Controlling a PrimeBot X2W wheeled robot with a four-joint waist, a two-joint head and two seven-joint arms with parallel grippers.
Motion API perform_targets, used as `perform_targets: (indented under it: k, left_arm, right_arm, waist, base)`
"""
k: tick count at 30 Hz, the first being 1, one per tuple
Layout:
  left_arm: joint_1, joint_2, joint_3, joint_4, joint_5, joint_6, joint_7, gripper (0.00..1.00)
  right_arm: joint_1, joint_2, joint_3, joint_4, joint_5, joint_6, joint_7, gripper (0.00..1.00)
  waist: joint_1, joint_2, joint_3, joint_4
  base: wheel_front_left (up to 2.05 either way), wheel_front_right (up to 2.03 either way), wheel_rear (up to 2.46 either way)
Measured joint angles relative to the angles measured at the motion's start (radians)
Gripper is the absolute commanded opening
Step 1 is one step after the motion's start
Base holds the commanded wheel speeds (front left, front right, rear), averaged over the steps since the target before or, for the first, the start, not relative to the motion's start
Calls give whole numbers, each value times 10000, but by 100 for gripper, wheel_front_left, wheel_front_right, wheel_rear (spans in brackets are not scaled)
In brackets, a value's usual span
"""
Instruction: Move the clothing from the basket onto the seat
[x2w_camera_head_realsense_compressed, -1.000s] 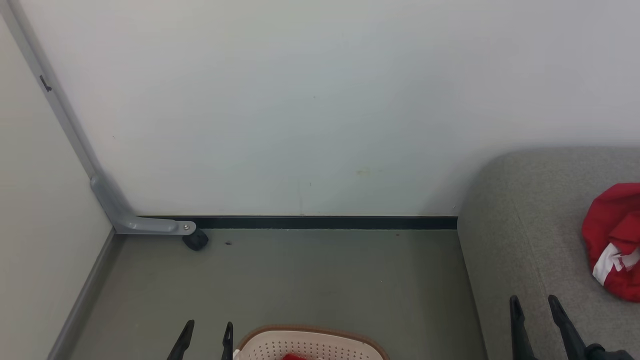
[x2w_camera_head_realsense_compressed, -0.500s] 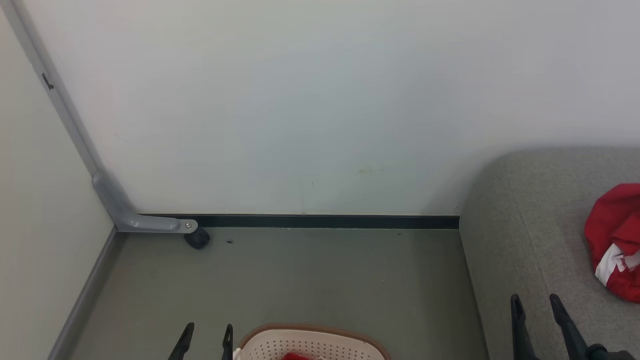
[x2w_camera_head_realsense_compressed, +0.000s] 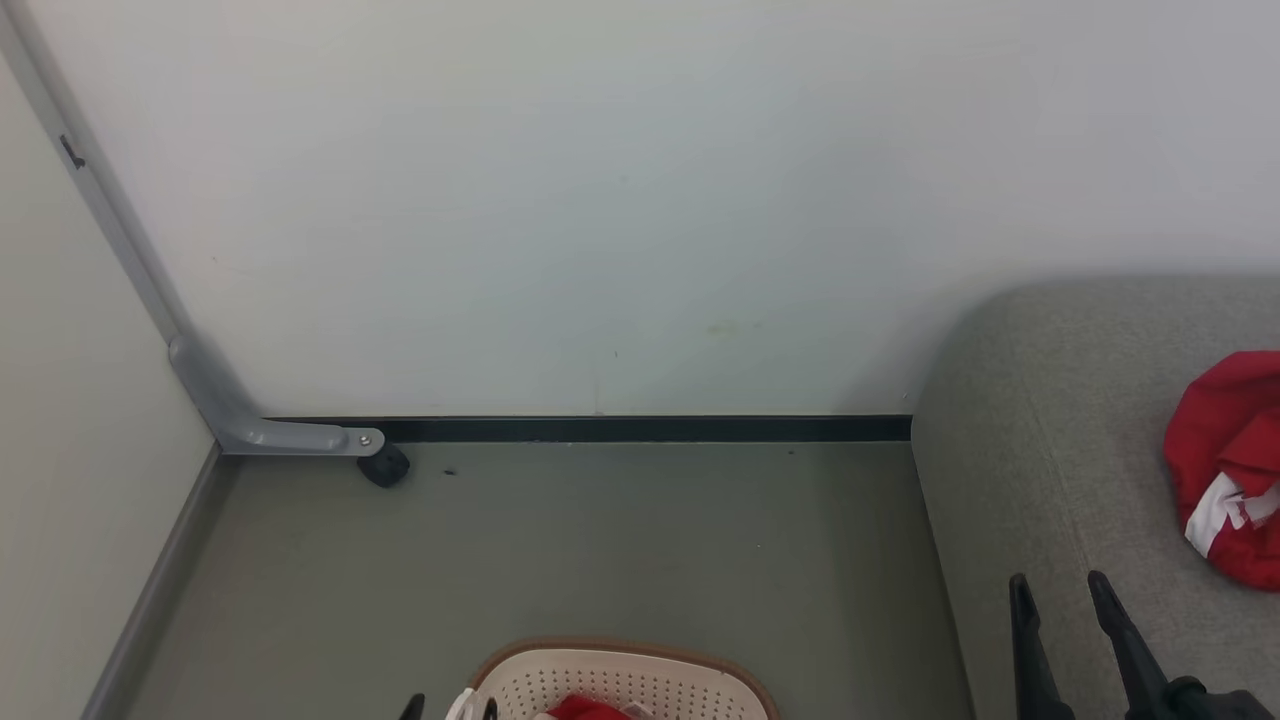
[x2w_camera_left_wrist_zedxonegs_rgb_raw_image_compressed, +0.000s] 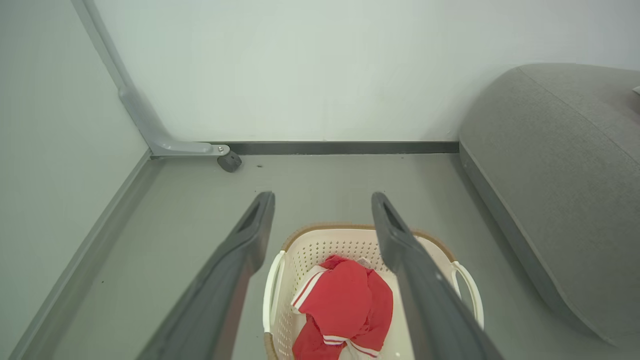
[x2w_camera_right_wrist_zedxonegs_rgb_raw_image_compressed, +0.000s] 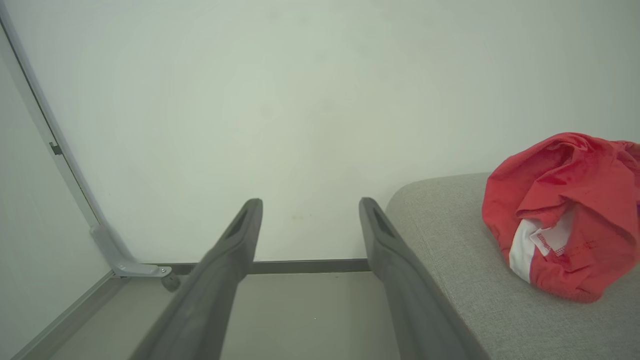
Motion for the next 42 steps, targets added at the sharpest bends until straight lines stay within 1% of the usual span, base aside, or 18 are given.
perform_targets:
  k: [3, 5, 9, 17, 21, 27, 35, 37, 42]
  left_arm:
    - [-178, -146, -224, 589, -6, -98, 240, 100]
    - [-394, -357, -345, 1250, -46, -102, 481, 100]
    - [-813, -504, -577, 2222, -111, -211, 894, 100]
    - [-1801, -686, -909, 3758, -180, -439, 1609, 100]
    - [-2296, -704, -1003, 4418, -182, -443, 1975, 100]
    - [-3073, -738, -1022, 5135, -307, -537, 2355, 100]
    - [-4027, -755, -777, 5965, -454, -631, 2713, 100]
    - [-4297, -754, -777, 6142, -462, -702, 2834, 100]
    - [-4986, -685, -920, 6564, -330, -704, 3068, 100]
  right_arm:
    - [-11, -4, 40, -117, -2, 0, 2, 100]
    - [-67, -2, 146, -391, -75, 10, 12, 100]
    - [-263, 0, 265, -767, -88, 12, 75, 100]
    - [-416, -6, 326, -1590, -201, 12, 100, 100]
    - [-688, -17, 326, -2015, -253, 10, 169, 100]
    - [-1099, -27, 313, -2577, -280, 8, 184, 100]
    - [-1652, 0, 343, -3237, -424, -4, 263, 100]
    - [-1782, 6, 336, -3381, -424, -8, 265, 100]
    - [-2075, 59, 364, -3716, -439, -81, 268, 100]
  waist:
    - [0, 0, 65, -74]
    - [0, 0, 201, -145]
    - [0, 1, 451, -284]
    - [1, 1, 1157, -644]
    - [1, 1, 1619, -824]
    - [2, 2, 2413, -1083]
    - [3, 2, 3560, -1421]
    - [2, 1, 3856, -1506]
    - [2, 1, 4596, -1710]
  base:
    - [0, 0, 0]
    - [0, 0, 0]
    - [0, 0, 0]
    - [0, 0, 0]
    - [0, 0, 0]
    - [0, 0, 0]
    - [0, 0, 0]
    - [0, 0, 0]
    - [0, 0, 0]
